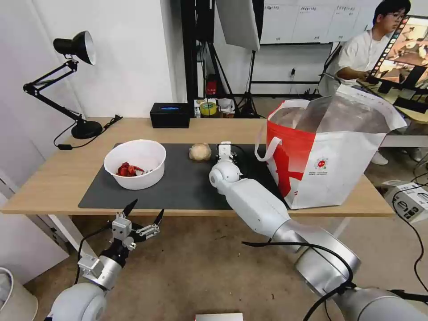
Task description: Pick up the trash from the table and place it into the takeout bag.
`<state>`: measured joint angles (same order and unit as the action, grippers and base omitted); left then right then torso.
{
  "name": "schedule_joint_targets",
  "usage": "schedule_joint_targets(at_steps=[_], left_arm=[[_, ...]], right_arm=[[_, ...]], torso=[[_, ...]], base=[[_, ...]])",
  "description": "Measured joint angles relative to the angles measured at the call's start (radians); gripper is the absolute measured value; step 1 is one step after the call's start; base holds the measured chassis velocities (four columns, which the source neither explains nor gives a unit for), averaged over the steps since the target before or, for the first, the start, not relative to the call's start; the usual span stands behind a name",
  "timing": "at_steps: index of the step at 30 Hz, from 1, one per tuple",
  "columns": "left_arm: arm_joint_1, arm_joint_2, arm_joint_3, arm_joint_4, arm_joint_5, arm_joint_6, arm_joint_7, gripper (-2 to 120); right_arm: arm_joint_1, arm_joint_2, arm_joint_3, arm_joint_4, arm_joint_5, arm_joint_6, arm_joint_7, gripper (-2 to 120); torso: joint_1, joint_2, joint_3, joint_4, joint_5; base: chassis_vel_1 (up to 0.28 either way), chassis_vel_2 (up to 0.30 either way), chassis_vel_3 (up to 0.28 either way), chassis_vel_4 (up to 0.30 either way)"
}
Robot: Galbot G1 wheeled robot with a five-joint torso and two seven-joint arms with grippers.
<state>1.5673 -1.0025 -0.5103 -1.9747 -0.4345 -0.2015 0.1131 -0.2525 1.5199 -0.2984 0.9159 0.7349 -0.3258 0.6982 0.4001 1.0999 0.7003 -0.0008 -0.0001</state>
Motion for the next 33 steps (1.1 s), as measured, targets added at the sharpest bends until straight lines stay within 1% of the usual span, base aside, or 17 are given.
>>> schedule_joint_targets(at_steps=[1, 3, 5, 6, 7, 9, 10, 12, 13, 15, 16, 18, 21, 24, 25, 27, 33], left_arm=[[0.000, 0.001, 0.000, -0.001, 0.000, 0.000, 0.000, 100], [0.000, 0.002, 0.000, -0.003, 0.000, 0.000, -0.001, 100], [0.002, 0.006, -0.003, -0.009, 0.000, 0.000, -0.002, 100], [0.005, 0.007, -0.005, -0.012, 0.000, 0.000, -0.003, 100], [0.005, 0.007, -0.005, -0.012, 0.000, 0.000, -0.003, 100], [0.010, 0.006, -0.008, -0.016, -0.001, 0.001, -0.003, 100], [0.010, 0.006, -0.008, -0.016, -0.001, 0.001, -0.003, 100], [0.014, 0.005, -0.010, -0.018, -0.001, 0.002, -0.004, 100], [0.014, 0.005, -0.010, -0.018, -0.001, 0.002, -0.004, 100], [0.021, 0.005, -0.013, -0.020, -0.001, 0.003, -0.005, 100], [0.021, 0.005, -0.013, -0.020, -0.001, 0.003, -0.005, 100], [0.035, 0.004, -0.021, -0.025, -0.001, 0.003, -0.005, 100], [0.043, 0.001, -0.026, -0.027, 0.000, 0.003, -0.005, 100], [0.067, -0.010, -0.043, -0.035, 0.008, 0.003, -0.005, 100], [0.067, -0.010, -0.043, -0.035, 0.008, 0.003, -0.005, 100], [0.077, -0.011, -0.050, -0.042, 0.010, 0.004, -0.004, 100], [0.085, -0.018, -0.056, -0.056, 0.014, 0.007, -0.004, 100]], right_arm=[[-0.003, -0.010, -0.002, 0.024, -0.003, 0.006, -0.002, 2], [-0.007, -0.021, -0.005, 0.051, -0.003, 0.009, -0.003, 0], [-0.026, -0.069, -0.021, 0.151, 0.008, 0.013, -0.004, 0], [-0.040, -0.098, -0.032, 0.210, 0.023, 0.013, -0.003, 0], [-0.040, -0.098, -0.032, 0.210, 0.023, 0.013, -0.003, 0], [-0.068, -0.160, -0.060, 0.337, 0.051, 0.012, -0.003, 0], [-0.068, -0.160, -0.060, 0.337, 0.051, 0.012, -0.003, 0], [-0.090, -0.199, -0.070, 0.436, 0.060, 0.012, -0.004, 0], [-0.090, -0.199, -0.070, 0.436, 0.060, 0.012, -0.004, 0], [-0.111, -0.227, -0.070, 0.526, 0.062, 0.012, -0.005, 0], [-0.111, -0.227, -0.070, 0.526, 0.062, 0.012, -0.005, 0], [-0.135, -0.266, -0.069, 0.624, 0.061, 0.012, -0.015, 0], [-0.142, -0.282, -0.067, 0.663, 0.061, 0.013, -0.021, 0], [-0.160, -0.333, -0.045, 0.771, 0.031, 0.034, -0.069, 0], [-0.160, -0.333, -0.045, 0.771, 0.031, 0.034, -0.069, 0], [-0.175, -0.364, -0.012, 0.836, -0.006, 0.067, -0.108, 0], [-0.189, -0.415, 0.065, 0.932, -0.046, 0.119, -0.133, 0]], torso=[[0.000, 0.000, 0.000, 0.0001, 0.0000], [0.000, 0.000, 0.000, 0.0002, 0.0000], [0.000, 0.000, 0.000, 0.0008, 0.0001], [0.000, 0.000, 0.000, 0.0005, 0.0001], [0.000, 0.000, 0.000, 0.0005, 0.0001], [0.000, 0.000, 0.000, 0.0006, 0.0003], [0.000, 0.000, 0.000, 0.0006, 0.0003], [0.000, 0.000, 0.000, 0.0005, 0.0002], [0.000, 0.000, 0.000, 0.0005, 0.0002], [0.000, 0.000, 0.000, 0.0009, 0.0002], [0.000, 0.000, 0.000, 0.0009, 0.0002], [0.000, 0.000, 0.000, 0.0008, 0.0002], [0.000, 0.000, 0.000, 0.0007, 0.0003], [0.000, 0.000, 0.000, 0.0009, 0.0001], [0.000, 0.000, 0.000, 0.0009, 0.0001], [0.000, 0.000, 0.000, 0.0008, 0.0002], [0.000, 0.000, 0.000, 0.0007, 0.0003]], base=[[0.000, 0.000, 0.000, 0.000], [0.000, 0.000, 0.000, 0.000], [0.000, 0.000, 0.000, 0.000], [0.000, 0.000, 0.000, 0.000], [0.000, 0.000, 0.000, 0.000], [0.000, 0.000, 0.000, 0.000], [0.000, 0.000, 0.000, 0.000], [0.000, 0.000, 0.000, 0.000], [0.000, 0.000, 0.000, 0.000], [0.000, 0.000, 0.000, 0.000], [0.000, 0.000, 0.000, 0.000], [0.000, 0.000, 0.000, 0.000], [0.000, 0.000, 0.000, 0.000], [0.000, 0.000, 0.000, 0.000], [0.000, 0.000, 0.000, 0.000], [0.000, 0.000, 0.000, 0.000], [0.000, 0.000, 0.000, 0.000]])
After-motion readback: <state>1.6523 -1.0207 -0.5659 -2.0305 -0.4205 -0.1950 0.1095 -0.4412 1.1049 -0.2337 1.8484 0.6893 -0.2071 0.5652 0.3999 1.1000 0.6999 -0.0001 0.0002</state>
